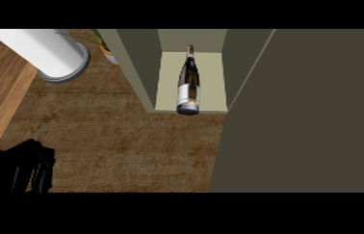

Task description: Pick up the wine, place it into the cabinet and close the cabinet

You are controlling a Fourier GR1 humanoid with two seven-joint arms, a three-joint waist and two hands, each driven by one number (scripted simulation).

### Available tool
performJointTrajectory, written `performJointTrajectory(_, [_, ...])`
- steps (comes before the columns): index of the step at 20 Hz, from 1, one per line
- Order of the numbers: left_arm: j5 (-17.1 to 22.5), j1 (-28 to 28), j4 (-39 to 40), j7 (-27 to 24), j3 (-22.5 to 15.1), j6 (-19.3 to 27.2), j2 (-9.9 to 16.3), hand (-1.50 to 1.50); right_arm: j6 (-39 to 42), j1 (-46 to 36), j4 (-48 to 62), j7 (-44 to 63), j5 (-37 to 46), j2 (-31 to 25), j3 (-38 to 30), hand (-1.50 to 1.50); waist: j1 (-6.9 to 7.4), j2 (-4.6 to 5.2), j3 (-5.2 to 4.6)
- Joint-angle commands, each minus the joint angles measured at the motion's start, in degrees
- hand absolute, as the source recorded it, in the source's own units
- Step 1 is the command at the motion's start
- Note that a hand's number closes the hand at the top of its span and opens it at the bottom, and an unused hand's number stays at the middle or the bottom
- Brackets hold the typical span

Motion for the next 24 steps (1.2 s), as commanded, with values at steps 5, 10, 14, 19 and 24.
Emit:
performJointTrajectory(5, [0.6, 2.4, -0.7, -0.8, 1.6, -3.1, 0.5, 1.50, -8.1, -17.9, 6.3, 9.3, -2.6, 10.0, 8.2, 1.50, 1.00, -0.01, -0.07])
performJointTrajectory(10, [3.3, 0.2, -3.4, 4.1, 3.7, -1.7, 1.5, 1.50, -15.0, -25.0, 10.4, 8.7, -3.1, 10.1, 12.1, 1.50, 0.18, -0.20, 0.03])
performJointTrajectory(14, [3.4, 1.3, -0.2, 2.1, 6.1, -5.2, 2.3, 1.50, -25.4, -39.5, 16.6, 11.5, -6.7, 10.2, 11.5, 1.50, 0.38, -0.14, -0.01])
performJointTrajectory(19, [2.8, 3.1, 3.1, -1.4, 6.9, -9.8, 1.4, 1.50, -36.1, -55.1, 29.5, 7.7, -11.4, 10.3, 9.4, 1.50, 0.65, -0.07, -0.02])
performJointTrajectory(24, [0.0, 0.7, 1.7, 0.8, 5.7, -6.8, -1.3, 1.50, -42.3, -64.9, 38.6, 4.0, -17.2, 10.3, 9.7, 1.50, 0.31, -0.10, 0.02])
